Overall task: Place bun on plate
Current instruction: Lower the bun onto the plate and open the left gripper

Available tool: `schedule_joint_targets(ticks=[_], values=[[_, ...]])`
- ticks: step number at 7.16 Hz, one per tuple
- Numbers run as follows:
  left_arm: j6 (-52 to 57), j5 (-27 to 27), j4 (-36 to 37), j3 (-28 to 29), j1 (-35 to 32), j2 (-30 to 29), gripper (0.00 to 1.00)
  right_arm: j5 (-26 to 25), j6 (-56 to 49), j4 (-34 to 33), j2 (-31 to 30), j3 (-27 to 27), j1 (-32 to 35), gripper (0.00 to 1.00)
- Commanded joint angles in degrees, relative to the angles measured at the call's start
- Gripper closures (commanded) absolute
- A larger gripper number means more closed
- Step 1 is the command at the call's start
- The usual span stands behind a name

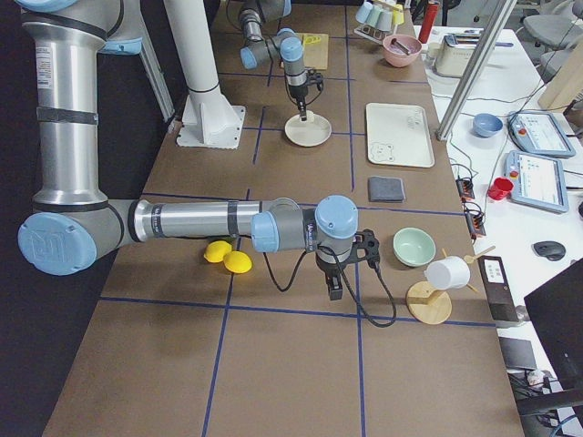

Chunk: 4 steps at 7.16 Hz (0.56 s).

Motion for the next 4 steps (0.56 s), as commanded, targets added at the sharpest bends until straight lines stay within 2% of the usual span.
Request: schedule_joint_targets(ticks=[1, 2, 4], values=[[0.01, 0.35, -3.50, 3.17, 0.03, -0.87, 0.68, 0.00, 0.11, 0.01, -0.03, 0.02, 0.01, 0.01], [0.18, 0.35, -3.50, 3.26, 0.03, -0.87, 0.63, 0.00, 0.11, 0.01, -0.03, 0.02, 0.01, 0.01], [0.54, 0.35, -3.50, 3.35, 0.03, -0.60, 0.20, 0.00, 0.11, 0.01, -0.03, 0.02, 0.01, 0.01]])
